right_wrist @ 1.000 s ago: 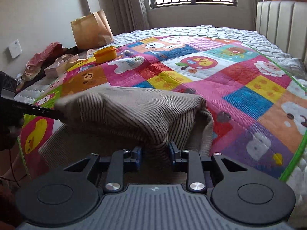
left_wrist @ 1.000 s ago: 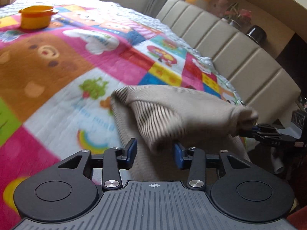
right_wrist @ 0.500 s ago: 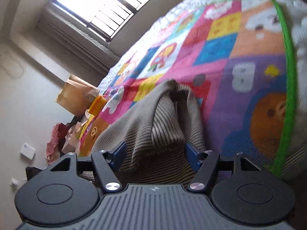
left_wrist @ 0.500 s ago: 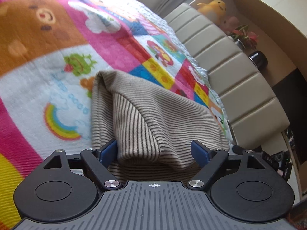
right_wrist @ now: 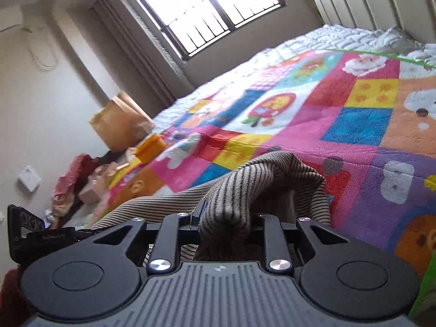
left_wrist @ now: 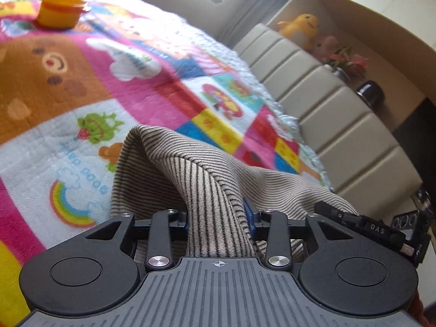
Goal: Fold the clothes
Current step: 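Lift the sweater edge with both grippers and lay it over the body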
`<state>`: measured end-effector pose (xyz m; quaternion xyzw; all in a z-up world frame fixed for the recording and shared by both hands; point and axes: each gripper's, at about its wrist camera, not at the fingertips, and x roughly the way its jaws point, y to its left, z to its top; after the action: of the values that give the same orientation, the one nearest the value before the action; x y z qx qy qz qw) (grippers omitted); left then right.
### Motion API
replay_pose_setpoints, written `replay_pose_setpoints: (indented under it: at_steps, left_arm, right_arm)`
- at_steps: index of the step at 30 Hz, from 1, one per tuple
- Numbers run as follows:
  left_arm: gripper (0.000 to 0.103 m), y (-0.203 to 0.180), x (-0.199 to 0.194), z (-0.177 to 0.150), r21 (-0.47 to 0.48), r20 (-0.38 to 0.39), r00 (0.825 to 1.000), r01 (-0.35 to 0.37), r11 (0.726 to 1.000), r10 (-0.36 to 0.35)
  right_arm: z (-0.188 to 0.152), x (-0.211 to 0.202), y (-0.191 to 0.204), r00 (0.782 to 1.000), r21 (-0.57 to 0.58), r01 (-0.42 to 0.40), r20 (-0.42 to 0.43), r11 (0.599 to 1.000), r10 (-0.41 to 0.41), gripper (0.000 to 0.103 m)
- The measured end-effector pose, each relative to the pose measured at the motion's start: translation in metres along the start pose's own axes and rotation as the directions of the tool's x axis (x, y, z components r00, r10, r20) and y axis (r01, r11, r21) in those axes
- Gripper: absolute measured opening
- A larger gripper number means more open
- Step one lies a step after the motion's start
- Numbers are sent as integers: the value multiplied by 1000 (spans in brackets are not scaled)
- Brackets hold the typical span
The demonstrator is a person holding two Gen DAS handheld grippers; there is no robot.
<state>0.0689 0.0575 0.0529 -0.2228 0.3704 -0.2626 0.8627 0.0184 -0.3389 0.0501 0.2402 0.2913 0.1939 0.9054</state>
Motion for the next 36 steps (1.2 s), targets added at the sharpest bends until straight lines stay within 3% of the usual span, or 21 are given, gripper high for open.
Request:
replay_pose_setpoints:
  at_steps: [6,10,11,13,14,15,18,21,24,25,27,30,36]
  left_arm:
    - [39,-1,-13,-40,89,-60,997,-33,995,38]
    - [46,20,-5,-55,48,-116,988,-101,994,106]
    - [46,19,-8,-55,52,-106,988,-105,993,110]
    - [58,18,-14,-54,60,-86,989,-114,992,119]
    - [60,15,-20,-51,72,-67,990,-122,990,127]
    - [64,11,-26,-49,86,-46,990,-133,987,137]
    - [73,7,-43,-42,58,-14,996,-87,994,88]
    - [80,8,-41,-41,36,-25,997,-71,997,72]
    - [77,11,-22,-45,44,-56,993,-104,994,106]
    - [67,11,-14,-48,46,-71,992,-100,994,103]
    - [46,11,3,-52,59,-92,990,-100,993,105]
    - [42,9,15,-41,83,-75,991,-104,991,110]
    - [39,1,23,-15,139,-27,992,-122,983,126]
  right_arm:
    - [-41,-21,-6,996,-16,23,-82,1000,-24,21]
    - [-67,-6,-17,982,-52,112,-150,992,-119,24]
    - [-67,-7,-18,982,-59,111,-147,992,-119,29]
    - [-58,-12,-17,985,-71,111,-124,991,-119,49]
    - [-53,-15,-16,987,-80,119,-101,990,-127,68]
    - [-47,-19,-16,988,-89,129,-77,988,-136,72]
    - [-32,-28,-15,988,-113,152,-18,982,-155,72]
    - [-30,-27,-16,988,-122,149,-20,981,-153,74]
    - [-42,-16,-11,987,-159,142,-55,977,-152,74]
    - [-46,-11,-8,986,-178,139,-66,974,-153,71]
    - [-55,-2,-2,984,-217,133,-89,967,-155,33]
    - [-54,11,5,984,-251,120,-100,961,-149,24]
    - [-13,26,15,990,-297,115,-49,948,-135,22]
